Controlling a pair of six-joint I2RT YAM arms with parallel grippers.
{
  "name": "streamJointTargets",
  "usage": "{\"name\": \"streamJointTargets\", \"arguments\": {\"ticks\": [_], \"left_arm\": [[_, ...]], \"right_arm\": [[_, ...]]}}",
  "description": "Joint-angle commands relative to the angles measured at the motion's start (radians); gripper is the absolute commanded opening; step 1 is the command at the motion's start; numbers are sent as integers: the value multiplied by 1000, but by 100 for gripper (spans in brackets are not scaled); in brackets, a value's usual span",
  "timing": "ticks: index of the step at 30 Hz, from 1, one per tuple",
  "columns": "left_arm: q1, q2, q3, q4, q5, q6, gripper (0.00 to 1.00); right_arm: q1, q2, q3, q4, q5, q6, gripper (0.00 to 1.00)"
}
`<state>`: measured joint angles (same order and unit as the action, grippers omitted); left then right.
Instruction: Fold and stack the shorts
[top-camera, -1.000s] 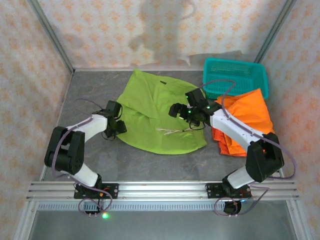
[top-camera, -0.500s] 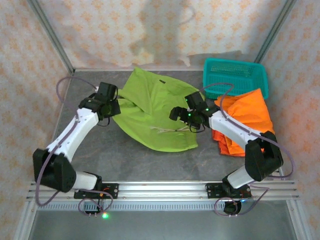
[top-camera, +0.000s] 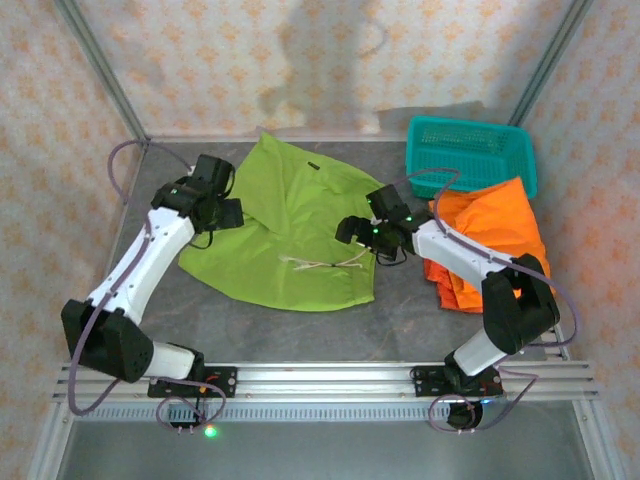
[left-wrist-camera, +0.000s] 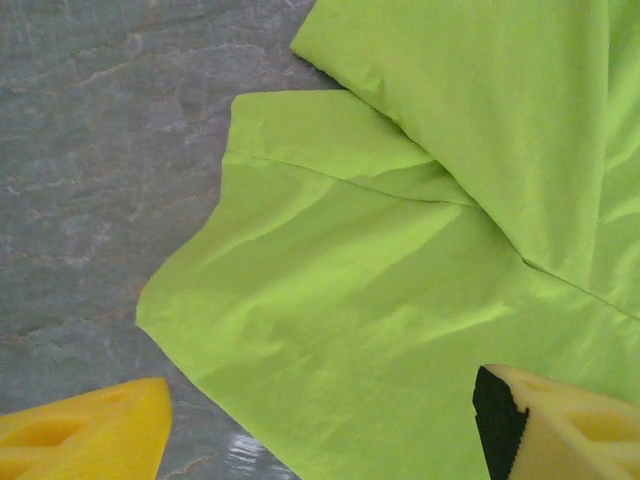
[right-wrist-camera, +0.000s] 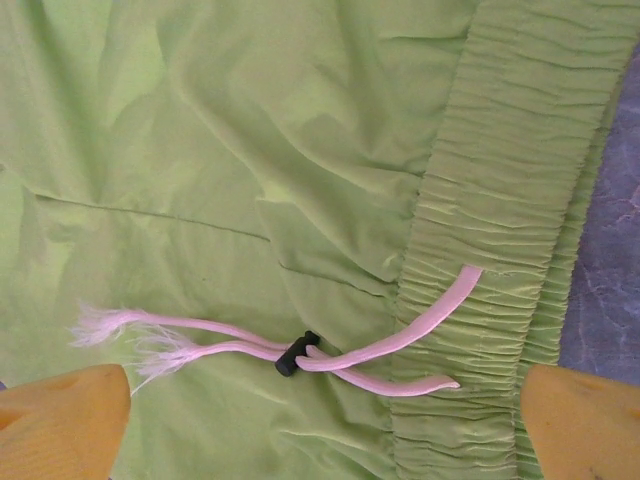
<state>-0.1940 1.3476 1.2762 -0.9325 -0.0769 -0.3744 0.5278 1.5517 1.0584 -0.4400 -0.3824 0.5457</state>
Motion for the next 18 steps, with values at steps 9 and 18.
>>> {"name": "streamJointTargets", "arguments": {"ticks": [9, 18], "left_arm": [[208, -223, -356, 218, 292, -212, 98], [269, -223, -456, 262, 365, -265, 100]], "right_arm": [[25, -93, -82, -142, 91, -79, 92], [111, -193, -220, -212, 82, -18, 76]]}}
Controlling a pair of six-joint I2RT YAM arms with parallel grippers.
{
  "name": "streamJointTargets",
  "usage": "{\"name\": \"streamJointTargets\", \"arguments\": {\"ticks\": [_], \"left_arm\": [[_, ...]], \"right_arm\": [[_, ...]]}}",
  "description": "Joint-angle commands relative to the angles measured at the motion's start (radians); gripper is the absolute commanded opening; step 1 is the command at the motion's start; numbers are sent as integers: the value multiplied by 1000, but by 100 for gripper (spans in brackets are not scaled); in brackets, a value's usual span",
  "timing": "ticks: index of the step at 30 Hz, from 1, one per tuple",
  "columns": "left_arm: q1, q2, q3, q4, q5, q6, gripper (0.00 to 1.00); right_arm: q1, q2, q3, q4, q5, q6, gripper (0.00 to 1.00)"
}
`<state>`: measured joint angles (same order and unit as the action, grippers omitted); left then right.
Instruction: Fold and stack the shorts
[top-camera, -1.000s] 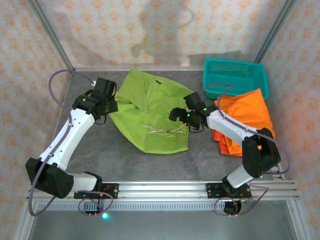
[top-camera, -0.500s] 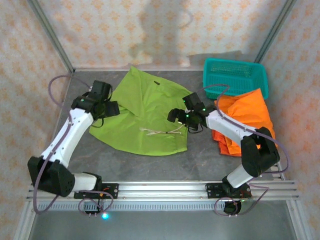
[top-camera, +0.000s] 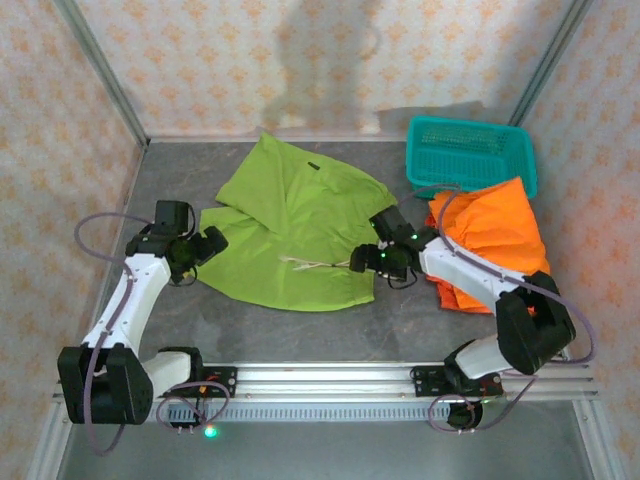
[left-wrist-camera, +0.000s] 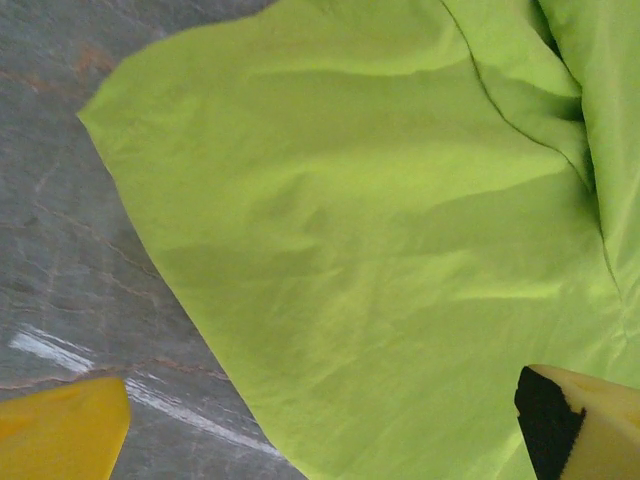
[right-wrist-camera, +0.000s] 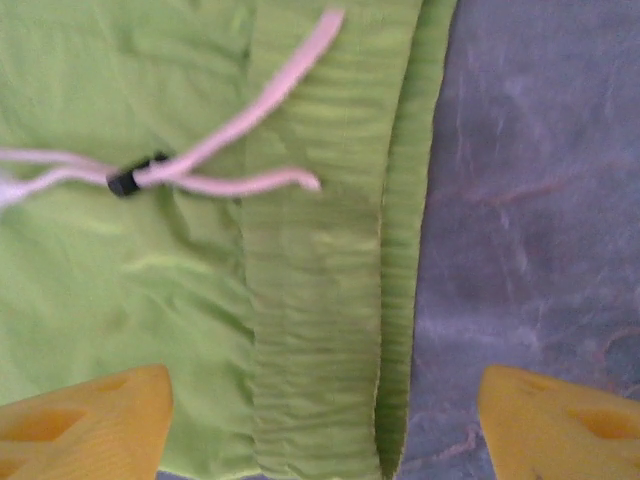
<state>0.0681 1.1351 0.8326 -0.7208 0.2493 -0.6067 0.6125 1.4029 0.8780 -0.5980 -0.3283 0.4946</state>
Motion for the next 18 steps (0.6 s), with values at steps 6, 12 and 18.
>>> {"name": "streamJointTargets", "arguments": {"ticks": [6, 12, 18], "left_arm": [[8, -3, -34, 74, 46, -41, 100], [8, 3, -54, 96, 47, -48, 100], [7, 11, -63, 115, 57, -51, 100]], "right_arm": [[62, -124, -142, 1, 4, 158, 64], [70, -141, -202, 94, -18, 252, 53], [74, -97, -212, 161, -43, 289, 49]]}}
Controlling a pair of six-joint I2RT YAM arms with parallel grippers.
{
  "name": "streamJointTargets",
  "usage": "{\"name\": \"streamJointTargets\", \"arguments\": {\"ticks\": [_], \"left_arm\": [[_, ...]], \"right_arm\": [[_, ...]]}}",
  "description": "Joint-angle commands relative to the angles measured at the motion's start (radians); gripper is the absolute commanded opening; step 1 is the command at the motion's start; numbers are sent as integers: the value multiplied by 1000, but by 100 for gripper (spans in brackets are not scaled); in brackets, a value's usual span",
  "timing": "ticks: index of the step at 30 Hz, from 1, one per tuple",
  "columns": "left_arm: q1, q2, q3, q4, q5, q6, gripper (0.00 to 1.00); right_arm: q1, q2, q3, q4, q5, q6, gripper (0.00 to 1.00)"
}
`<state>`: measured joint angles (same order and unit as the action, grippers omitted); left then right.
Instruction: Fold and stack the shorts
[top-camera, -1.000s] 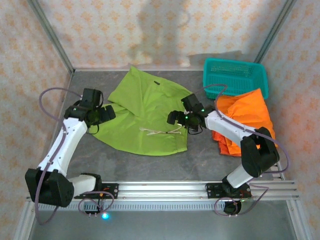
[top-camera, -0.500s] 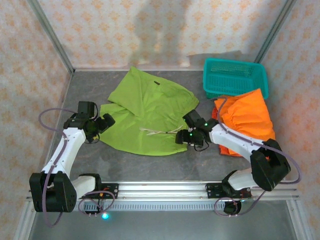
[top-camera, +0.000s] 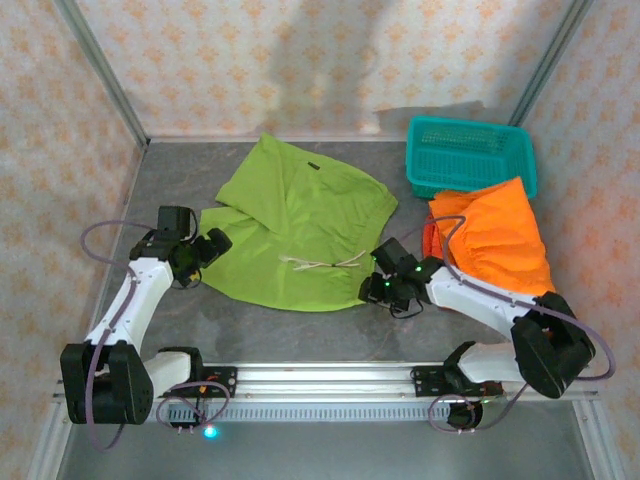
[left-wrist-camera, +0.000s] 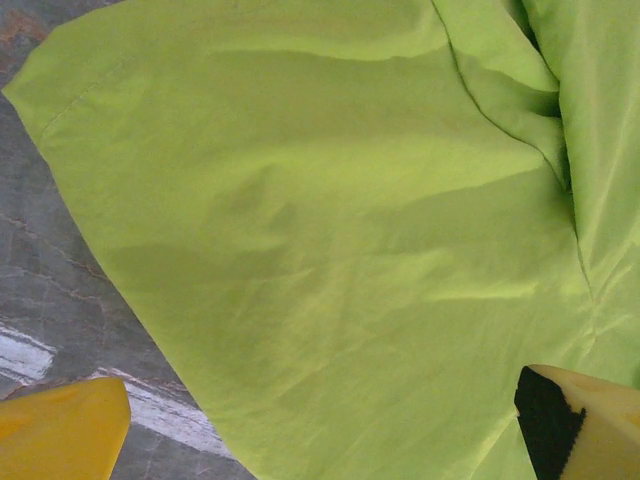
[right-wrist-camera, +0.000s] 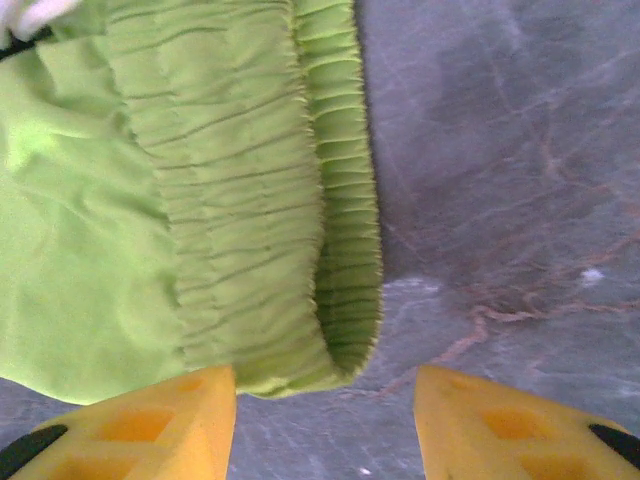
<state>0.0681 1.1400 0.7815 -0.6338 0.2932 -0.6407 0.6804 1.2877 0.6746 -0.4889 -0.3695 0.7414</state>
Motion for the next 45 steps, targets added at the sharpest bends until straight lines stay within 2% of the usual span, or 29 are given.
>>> {"name": "streamJointTargets", "arguments": {"ticks": [1, 5, 11, 15, 18, 24, 29, 33, 39, 45], "left_arm": [[7, 7, -14, 30, 13, -17, 100], [7, 14, -18, 41, 15, -18, 100], [7, 32, -21, 55, 17, -19, 100], [7, 41, -17, 55, -7, -31, 100], [7, 36, -12, 39, -64, -68, 100], [7, -22, -57, -23, -186, -223, 100], [15, -4, -73, -62, -275, -247, 100], [36, 72, -81, -2, -226, -225, 98], [48, 209, -53, 82, -162, -203, 85], [47, 317, -30, 109, -149, -227, 73]], "right_arm": [[7, 23, -5, 51, 1, 41, 49], [7, 49, -10, 80, 1, 50, 48], [6, 124, -5, 91, 6, 43, 40], [6, 159, 15, 85, 22, 35, 23], [7, 154, 43, 67, 47, 27, 15], [6, 92, 138, -26, 156, -14, 0], [1, 58, 189, -42, 159, -19, 0], [-1, 40, 222, -48, 149, -16, 0], [-3, 27, 291, -79, 138, -33, 0], [-8, 21, 307, -84, 135, -35, 0]]}}
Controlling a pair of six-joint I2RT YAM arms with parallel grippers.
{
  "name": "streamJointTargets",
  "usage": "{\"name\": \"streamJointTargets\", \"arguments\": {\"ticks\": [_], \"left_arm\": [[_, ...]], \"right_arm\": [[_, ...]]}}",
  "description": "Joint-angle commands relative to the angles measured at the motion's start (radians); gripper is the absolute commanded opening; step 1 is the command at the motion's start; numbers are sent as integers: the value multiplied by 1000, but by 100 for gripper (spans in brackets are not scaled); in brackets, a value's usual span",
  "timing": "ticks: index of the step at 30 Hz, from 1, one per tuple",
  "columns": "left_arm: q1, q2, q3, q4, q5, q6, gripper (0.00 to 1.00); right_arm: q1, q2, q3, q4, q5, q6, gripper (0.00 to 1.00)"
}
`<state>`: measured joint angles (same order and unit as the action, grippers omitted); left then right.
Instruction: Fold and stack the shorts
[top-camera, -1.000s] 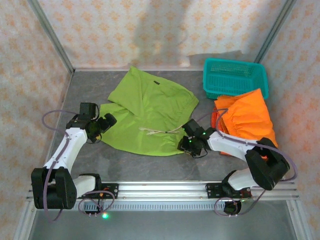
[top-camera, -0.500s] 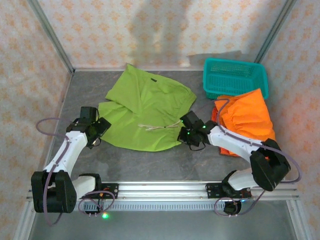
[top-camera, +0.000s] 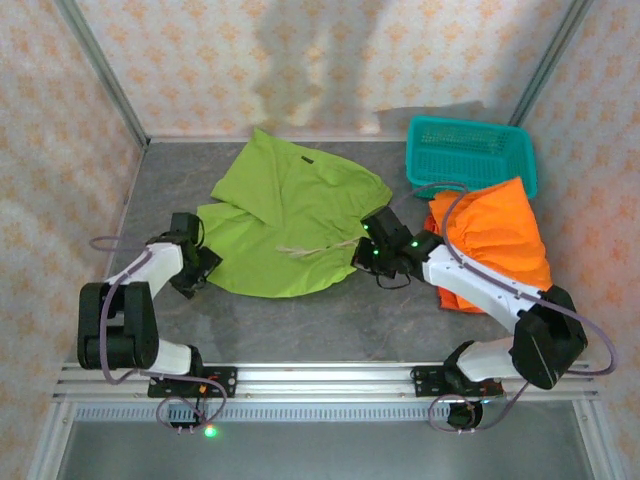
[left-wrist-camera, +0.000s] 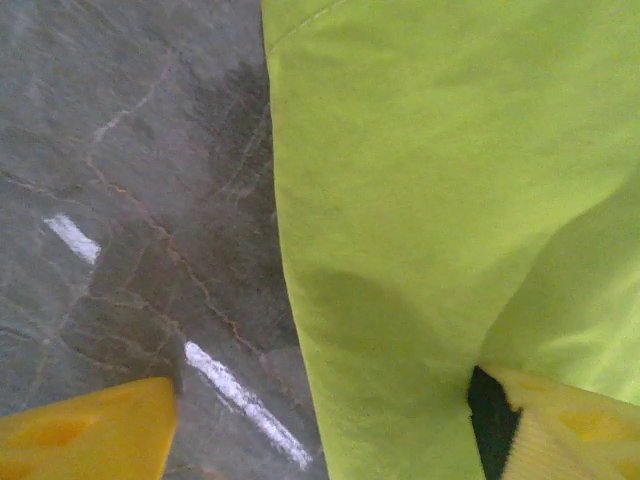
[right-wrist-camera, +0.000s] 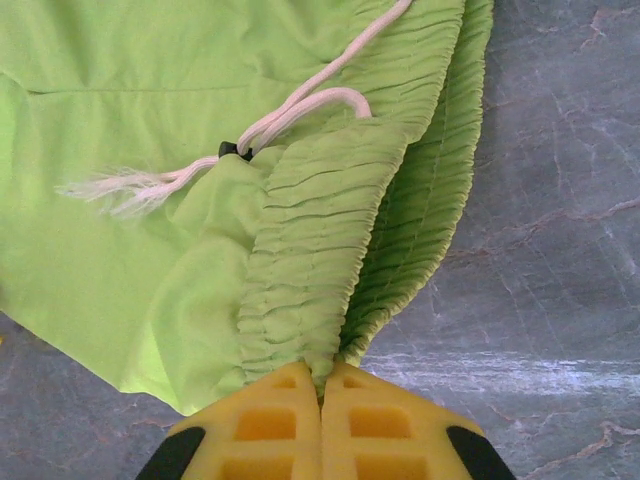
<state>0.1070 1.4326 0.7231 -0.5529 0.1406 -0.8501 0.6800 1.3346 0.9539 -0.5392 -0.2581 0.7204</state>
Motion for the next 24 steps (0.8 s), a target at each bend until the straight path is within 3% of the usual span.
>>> {"name": "streamJointTargets", "arguments": {"ticks": [1, 12, 17, 24], "left_arm": [[10, 37, 32, 32, 2, -21, 69], [9, 82, 139, 9, -35, 8, 18], [10, 104, 183, -6, -36, 12, 3], [9, 47, 327, -115, -79, 37, 0]], "right_arm": [[-10, -26, 29, -34, 22, -15, 0], [-28, -45, 63, -51, 26, -36, 0], [-42, -48, 75, -62, 23, -49, 0], [-78, -69, 111, -64, 23, -68, 0]]}}
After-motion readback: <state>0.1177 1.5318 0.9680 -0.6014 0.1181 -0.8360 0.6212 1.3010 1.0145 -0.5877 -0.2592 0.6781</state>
